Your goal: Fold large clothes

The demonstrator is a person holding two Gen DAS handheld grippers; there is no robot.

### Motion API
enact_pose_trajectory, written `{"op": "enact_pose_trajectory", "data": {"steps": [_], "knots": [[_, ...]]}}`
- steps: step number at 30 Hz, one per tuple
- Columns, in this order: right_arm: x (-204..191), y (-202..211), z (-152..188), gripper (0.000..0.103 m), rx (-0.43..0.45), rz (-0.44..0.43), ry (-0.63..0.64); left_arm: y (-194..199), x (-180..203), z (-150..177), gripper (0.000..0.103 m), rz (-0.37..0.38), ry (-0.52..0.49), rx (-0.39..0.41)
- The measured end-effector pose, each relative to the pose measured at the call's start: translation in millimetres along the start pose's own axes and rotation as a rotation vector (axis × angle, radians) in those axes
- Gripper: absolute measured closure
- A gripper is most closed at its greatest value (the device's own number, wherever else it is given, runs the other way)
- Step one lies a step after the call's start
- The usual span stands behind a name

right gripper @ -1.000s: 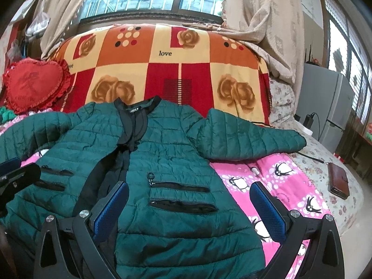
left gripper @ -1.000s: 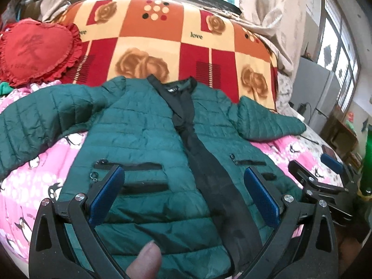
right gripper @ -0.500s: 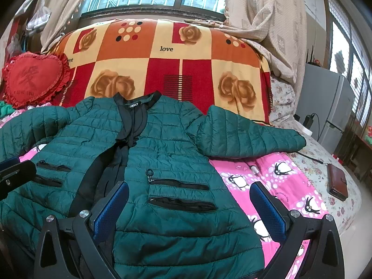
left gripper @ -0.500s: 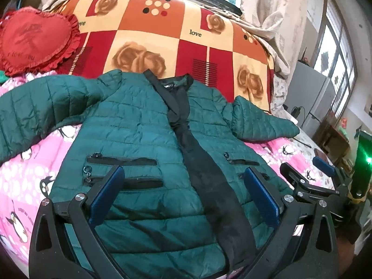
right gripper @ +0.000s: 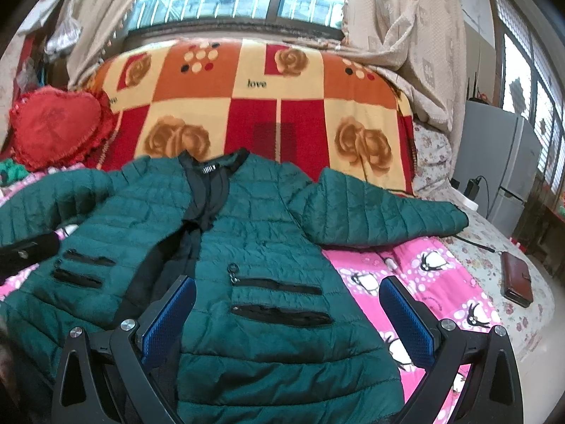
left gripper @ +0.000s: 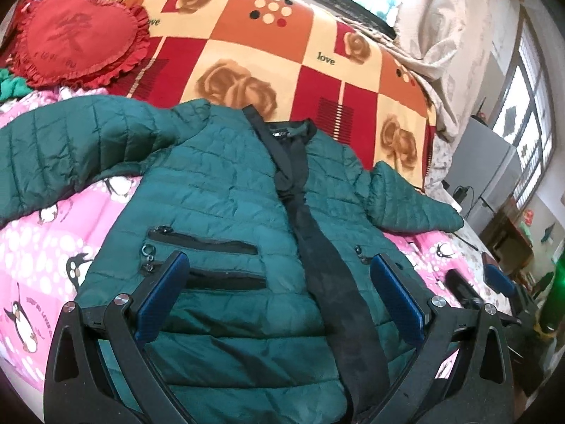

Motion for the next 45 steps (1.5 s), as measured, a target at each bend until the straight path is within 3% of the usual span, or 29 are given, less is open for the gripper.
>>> {"op": "enact_pose_trajectory", "data": {"steps": [16,29,40,45], "knots": [[7,5,-6,0.000,0.002,-0.015,-0.022,-2,-6,2,0.000,-0.026,0.015,-0.023],[15,-4,-1,0.000,-0.037,-0.020,-0.051,-16,-16,9,0.000,-0.253,0.010,-0.111],[18,-4,-3,0.000,-0.037,0.001,-0.055,-18,-5,9,0.000,-0.272,-0.063,-0.113],[17,-20,-16,0.000,-0.027,-0.084,-0.150,-19,-4,10,0.000,-0.271,-0.067,-0.120]]}}
Point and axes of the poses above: each gripper's, at about its wrist camera, not at the fingertips, and y roughly against the way its jaws point, x to its right, z to its underside, the point moved 3 cm from there along -y, roughly the way its jaws point, and after that the axes turned 2 degrees about z, right-handed, at the moved point
